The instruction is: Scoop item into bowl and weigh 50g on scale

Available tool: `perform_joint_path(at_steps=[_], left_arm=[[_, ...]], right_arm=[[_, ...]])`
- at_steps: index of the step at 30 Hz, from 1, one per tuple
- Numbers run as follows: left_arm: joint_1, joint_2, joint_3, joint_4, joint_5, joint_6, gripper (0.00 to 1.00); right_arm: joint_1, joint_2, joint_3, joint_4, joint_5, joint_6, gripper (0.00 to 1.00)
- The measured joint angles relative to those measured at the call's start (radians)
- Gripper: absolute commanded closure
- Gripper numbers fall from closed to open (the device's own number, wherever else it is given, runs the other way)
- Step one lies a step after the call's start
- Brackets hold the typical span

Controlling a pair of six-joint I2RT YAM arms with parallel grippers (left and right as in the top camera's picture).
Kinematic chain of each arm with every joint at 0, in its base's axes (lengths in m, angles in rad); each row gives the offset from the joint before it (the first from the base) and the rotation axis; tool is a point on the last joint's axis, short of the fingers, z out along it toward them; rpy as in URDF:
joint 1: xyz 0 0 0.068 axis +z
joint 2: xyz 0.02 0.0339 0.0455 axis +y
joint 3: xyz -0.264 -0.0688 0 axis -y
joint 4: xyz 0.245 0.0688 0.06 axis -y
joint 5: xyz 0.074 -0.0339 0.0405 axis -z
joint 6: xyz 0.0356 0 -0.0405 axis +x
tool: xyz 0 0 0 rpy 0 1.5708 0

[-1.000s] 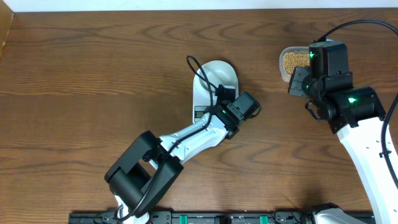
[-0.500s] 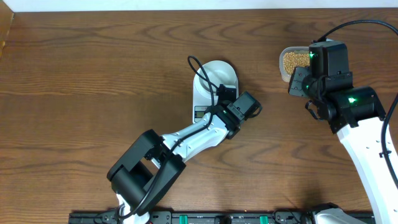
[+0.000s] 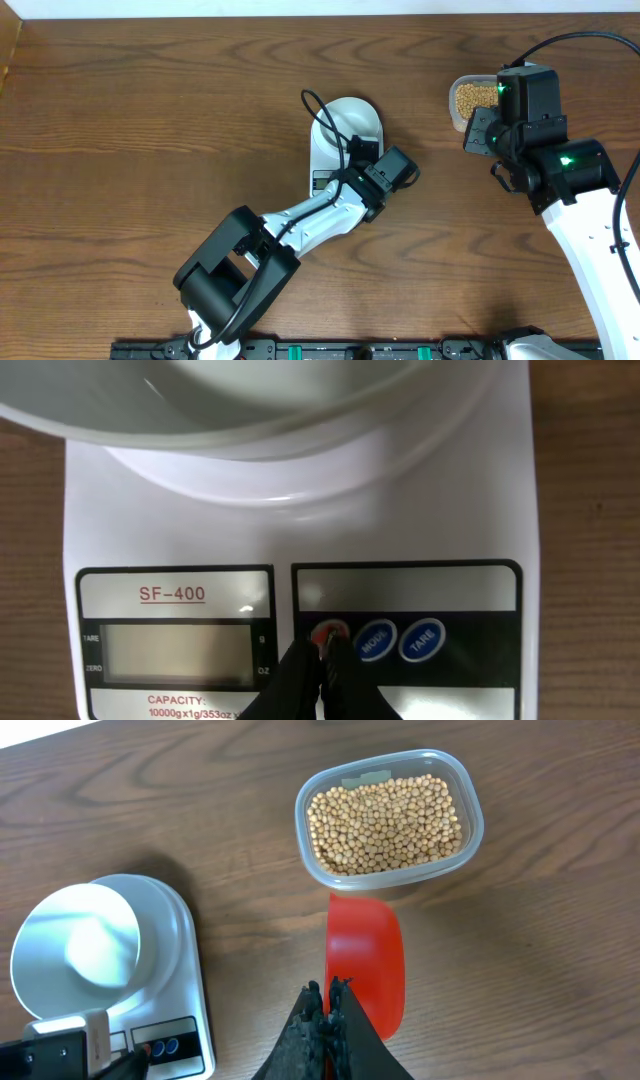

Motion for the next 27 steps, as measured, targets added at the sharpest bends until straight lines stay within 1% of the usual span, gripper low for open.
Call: perform_joint_path(at_steps=[9,27], left_arm=[[0.001,0.000,0.000,-0.003,-0.029,-0.043,0.93],[0.000,0.000,0.000,-0.016,-0.028,-0.021,0.93]], right_arm=[[0.000,0.000,0.000,-0.001,0.000,0.000,0.99],[0.000,0.000,0.000,0.000,0.000,0.000,0.99]])
